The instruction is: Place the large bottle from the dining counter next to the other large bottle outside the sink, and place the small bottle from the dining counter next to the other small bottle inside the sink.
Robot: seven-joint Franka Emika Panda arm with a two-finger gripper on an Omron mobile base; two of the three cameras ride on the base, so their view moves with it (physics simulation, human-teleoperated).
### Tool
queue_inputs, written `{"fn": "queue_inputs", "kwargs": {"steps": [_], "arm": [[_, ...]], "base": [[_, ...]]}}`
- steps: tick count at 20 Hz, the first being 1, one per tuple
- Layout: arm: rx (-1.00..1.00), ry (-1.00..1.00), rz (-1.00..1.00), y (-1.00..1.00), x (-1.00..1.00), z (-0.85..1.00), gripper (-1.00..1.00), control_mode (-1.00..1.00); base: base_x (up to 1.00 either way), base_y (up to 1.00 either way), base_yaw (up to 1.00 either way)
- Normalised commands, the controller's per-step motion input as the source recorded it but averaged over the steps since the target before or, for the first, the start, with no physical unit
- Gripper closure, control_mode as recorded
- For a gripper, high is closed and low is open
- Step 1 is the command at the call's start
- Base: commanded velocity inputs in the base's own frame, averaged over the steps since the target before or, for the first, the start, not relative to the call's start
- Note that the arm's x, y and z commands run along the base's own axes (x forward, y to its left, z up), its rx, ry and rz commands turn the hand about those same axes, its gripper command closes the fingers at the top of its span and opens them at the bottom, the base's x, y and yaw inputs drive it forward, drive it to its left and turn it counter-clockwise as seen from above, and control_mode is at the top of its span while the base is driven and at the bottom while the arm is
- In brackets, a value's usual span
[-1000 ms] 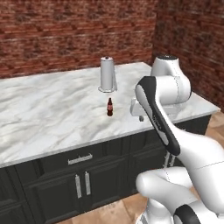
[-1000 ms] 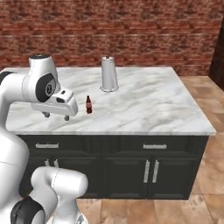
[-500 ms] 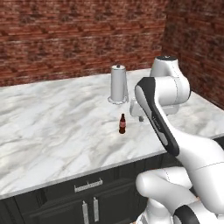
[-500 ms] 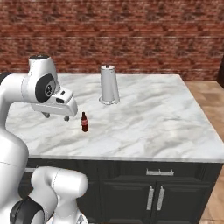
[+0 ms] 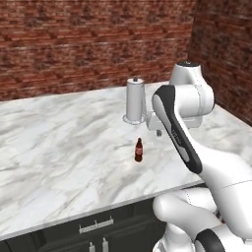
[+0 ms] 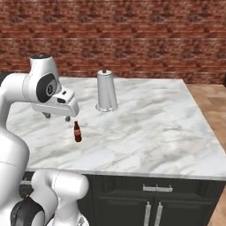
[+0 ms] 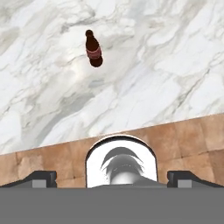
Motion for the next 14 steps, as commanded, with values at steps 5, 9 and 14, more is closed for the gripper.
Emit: {"fn": "queue_inputs", "kwargs": {"steps": [5, 9, 14], "arm": [[0.00, 0.00, 0.00, 0.00, 0.00, 0.00, -1.00, 1.00], [0.00, 0.00, 0.00, 0.00, 0.00, 0.00, -1.00, 1.00], [0.00, 0.00, 0.00, 0.00, 0.00, 0.00, -1.00, 1.00]], "base": [[0.48, 0.01, 0.08], [0.54, -0.05, 0.11], [0.36, -0.20, 0.13]]}}
